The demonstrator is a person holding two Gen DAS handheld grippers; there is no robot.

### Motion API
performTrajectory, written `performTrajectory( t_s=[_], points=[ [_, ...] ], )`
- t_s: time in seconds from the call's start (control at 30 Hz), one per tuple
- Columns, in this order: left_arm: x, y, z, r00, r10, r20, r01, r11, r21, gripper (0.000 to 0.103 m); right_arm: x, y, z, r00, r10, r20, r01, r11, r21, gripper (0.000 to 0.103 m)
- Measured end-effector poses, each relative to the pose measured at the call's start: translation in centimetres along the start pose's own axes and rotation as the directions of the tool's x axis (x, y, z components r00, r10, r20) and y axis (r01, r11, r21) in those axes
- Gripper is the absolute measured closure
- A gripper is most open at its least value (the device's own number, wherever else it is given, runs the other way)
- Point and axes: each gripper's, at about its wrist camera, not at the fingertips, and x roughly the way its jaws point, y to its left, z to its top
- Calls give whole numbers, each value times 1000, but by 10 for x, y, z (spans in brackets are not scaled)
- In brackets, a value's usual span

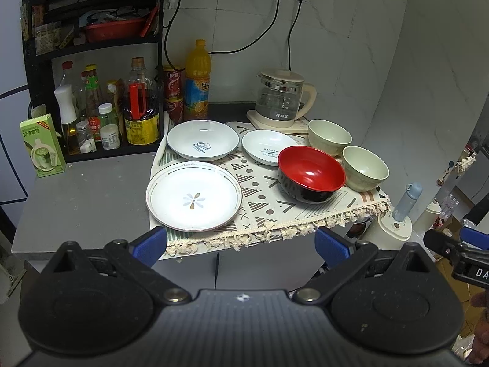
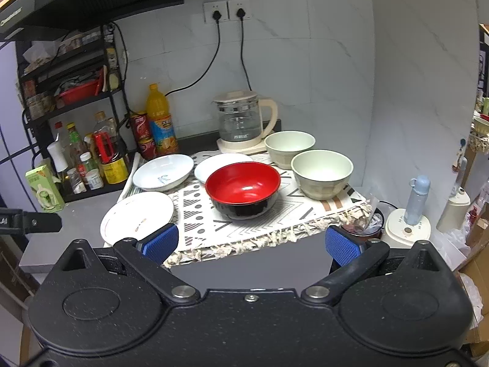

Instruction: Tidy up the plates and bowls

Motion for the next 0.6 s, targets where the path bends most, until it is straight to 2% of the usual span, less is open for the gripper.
performTrajectory(
  t_s=[0.2,0.6],
  points=[
    [-1,5,1,1000,-13,-16,12,1000,-27,1,3,-2,1,1000,12,-13,-12,1000,-4,0],
    [-8,13,-6,1000,11,-23,-13,998,-65,1,8,-2,1,999,27,-36,-27,1000,6,0]
  ],
)
